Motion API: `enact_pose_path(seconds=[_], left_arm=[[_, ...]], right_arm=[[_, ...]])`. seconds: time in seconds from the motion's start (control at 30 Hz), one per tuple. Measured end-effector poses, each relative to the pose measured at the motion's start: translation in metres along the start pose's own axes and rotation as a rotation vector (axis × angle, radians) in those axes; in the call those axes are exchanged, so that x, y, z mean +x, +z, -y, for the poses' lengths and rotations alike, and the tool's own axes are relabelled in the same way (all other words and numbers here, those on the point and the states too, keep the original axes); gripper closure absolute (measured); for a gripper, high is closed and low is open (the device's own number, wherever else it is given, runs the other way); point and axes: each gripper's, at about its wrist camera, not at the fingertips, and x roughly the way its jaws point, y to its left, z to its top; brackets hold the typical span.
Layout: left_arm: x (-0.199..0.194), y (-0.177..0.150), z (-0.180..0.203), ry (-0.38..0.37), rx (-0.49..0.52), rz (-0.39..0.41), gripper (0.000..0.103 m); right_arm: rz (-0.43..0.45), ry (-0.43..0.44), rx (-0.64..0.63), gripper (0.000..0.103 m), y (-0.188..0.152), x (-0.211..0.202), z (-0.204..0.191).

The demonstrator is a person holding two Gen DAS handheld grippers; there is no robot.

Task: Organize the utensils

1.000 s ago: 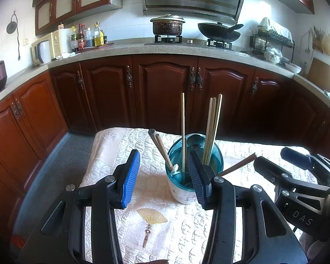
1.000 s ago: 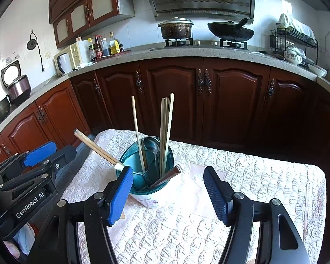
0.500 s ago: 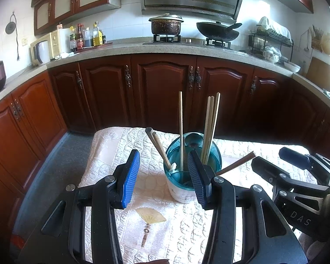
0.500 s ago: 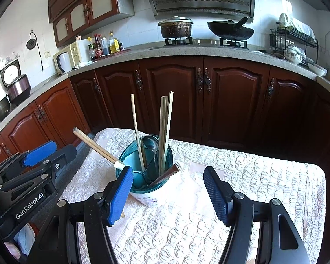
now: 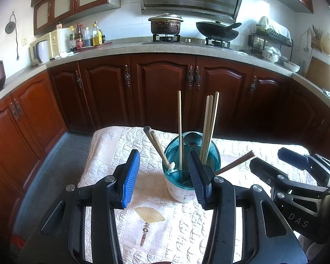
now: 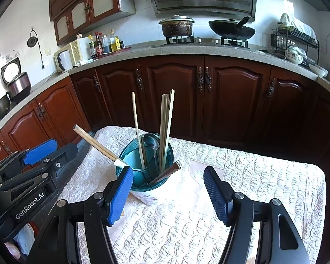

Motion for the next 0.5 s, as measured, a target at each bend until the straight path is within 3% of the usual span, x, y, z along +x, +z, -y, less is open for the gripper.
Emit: enact_pose_path(seconds=[0.37,0.5], left_arm=[[0.003,-0.002,0.001,-0.036,-0.007,-0.007,0.058],[0.007,-0.003,-0.002,-0.037,-0.012,-0.009,0.058]], right_arm=[[-0.011,-0.001,0.009,0.039,-0.003,0.001,0.006],[0.014,-0.004,0.045,0.039,-0.01,-0.004,0.026]])
